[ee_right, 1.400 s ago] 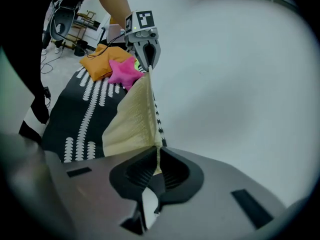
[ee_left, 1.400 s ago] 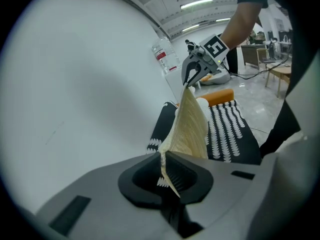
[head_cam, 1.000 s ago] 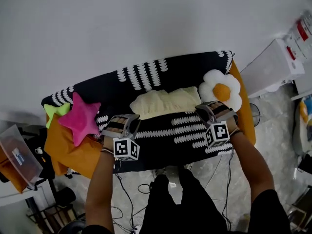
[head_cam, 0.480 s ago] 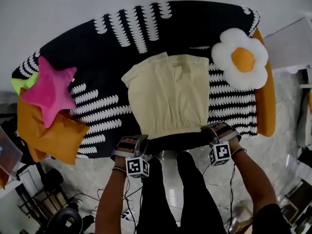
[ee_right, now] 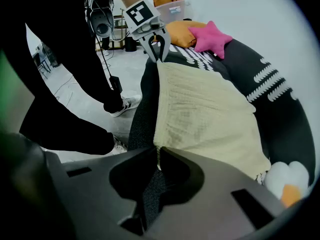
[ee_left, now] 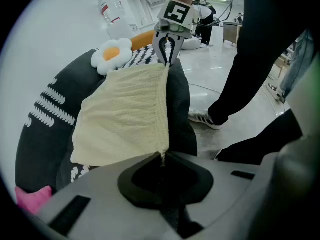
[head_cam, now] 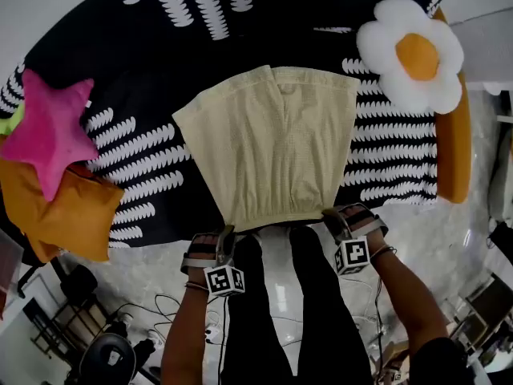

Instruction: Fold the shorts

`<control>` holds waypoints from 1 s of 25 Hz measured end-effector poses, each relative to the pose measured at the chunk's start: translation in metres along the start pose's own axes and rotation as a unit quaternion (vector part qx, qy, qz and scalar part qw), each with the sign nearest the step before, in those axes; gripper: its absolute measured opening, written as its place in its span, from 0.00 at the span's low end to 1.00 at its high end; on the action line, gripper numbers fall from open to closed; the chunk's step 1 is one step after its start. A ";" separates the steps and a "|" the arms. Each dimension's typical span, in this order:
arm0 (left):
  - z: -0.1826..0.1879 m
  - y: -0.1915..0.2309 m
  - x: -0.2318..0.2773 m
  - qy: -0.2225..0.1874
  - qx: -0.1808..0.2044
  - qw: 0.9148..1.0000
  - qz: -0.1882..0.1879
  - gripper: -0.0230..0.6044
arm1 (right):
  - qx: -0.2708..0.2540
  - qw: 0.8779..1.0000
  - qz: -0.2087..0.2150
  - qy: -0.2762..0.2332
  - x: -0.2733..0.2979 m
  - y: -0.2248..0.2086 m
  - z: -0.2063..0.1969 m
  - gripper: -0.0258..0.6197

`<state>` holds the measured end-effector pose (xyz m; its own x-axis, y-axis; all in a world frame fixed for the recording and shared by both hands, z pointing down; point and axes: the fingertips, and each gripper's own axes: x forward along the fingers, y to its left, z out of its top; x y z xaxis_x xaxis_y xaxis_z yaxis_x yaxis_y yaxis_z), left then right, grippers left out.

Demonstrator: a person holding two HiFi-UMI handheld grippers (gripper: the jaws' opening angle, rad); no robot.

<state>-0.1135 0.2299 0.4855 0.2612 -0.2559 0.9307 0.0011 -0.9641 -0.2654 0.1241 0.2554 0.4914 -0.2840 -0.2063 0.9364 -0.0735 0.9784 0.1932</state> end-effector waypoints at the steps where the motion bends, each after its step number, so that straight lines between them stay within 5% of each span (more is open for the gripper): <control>1: -0.002 -0.005 0.000 -0.001 -0.003 1.000 0.000 0.09 | 0.003 1.000 0.002 0.001 0.002 0.005 0.001 0.07; 11: -0.007 -0.022 0.007 -0.002 -0.019 1.000 0.020 0.15 | 0.013 1.000 0.005 -0.016 0.013 0.019 0.003 0.11; 12: -0.009 -0.024 0.007 -0.006 -0.018 1.000 0.017 0.19 | 0.016 1.000 0.009 -0.020 0.013 0.020 0.005 0.15; 14: -0.012 -0.029 0.005 -0.015 -0.030 0.999 0.008 0.42 | 0.026 0.999 0.012 -0.033 0.010 0.022 0.009 0.40; 15: -0.011 -0.031 0.002 -0.020 -0.041 0.999 0.007 0.51 | 0.036 0.998 0.005 -0.046 0.004 0.021 0.010 0.41; 18: 0.002 -0.026 -0.016 -0.046 -0.075 0.996 0.026 0.70 | 0.094 0.992 -0.041 -0.080 -0.027 -0.008 0.010 0.45; 25: 0.111 -0.015 -0.032 -0.115 -0.085 0.989 0.049 0.66 | 0.120 0.977 -0.165 -0.056 -0.074 -0.138 -0.048 0.45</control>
<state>-0.0152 0.2604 0.4314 0.4639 -0.3443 0.8163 -0.1920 -0.9386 -0.2868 0.2011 0.1367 0.4100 -0.3082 -0.5240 0.7940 -0.3976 0.8292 0.3929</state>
